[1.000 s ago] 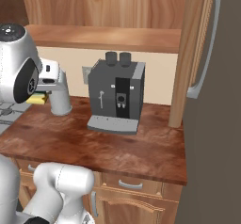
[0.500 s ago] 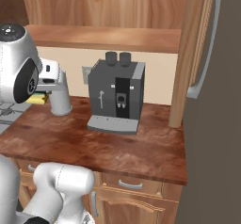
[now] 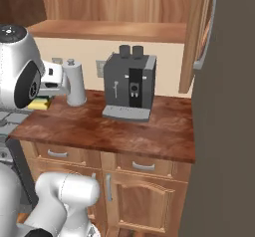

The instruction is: Open the cabinet. Pick the sponge and place it next to the sink. Then close the cabinet.

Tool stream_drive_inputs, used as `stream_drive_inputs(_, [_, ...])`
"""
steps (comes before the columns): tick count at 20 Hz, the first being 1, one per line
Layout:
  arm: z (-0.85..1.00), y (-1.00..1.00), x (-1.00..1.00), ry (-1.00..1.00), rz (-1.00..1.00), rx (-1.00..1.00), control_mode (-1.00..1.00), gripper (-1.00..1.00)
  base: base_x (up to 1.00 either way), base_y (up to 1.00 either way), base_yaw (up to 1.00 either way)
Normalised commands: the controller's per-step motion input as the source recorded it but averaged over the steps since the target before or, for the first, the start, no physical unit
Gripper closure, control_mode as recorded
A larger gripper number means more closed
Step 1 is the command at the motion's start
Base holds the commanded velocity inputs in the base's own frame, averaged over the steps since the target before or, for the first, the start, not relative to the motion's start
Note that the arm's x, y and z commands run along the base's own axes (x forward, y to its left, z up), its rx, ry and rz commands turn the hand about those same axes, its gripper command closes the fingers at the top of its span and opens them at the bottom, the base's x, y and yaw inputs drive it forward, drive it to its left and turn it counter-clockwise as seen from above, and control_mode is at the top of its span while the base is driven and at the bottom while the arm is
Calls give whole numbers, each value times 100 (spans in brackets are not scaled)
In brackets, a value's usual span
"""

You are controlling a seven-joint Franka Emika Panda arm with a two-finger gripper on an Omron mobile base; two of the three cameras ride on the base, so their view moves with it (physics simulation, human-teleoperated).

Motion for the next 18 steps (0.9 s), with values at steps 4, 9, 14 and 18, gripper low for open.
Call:
stream_drive_inputs(4, [0, 0, 0, 0, 0, 0, 100, 100, -62, -10, 0])
stream_drive_inputs(9, [0, 0, 0, 0, 0, 0, 100, 100, -84, -1, 11])
stream_drive_inputs(14, [0, 0, 0, 0, 0, 0, 100, 100, -62, -6, 51])
stream_drive_inputs(18, [0, 0, 0, 0, 0, 0, 100, 100, -62, -7, 61])
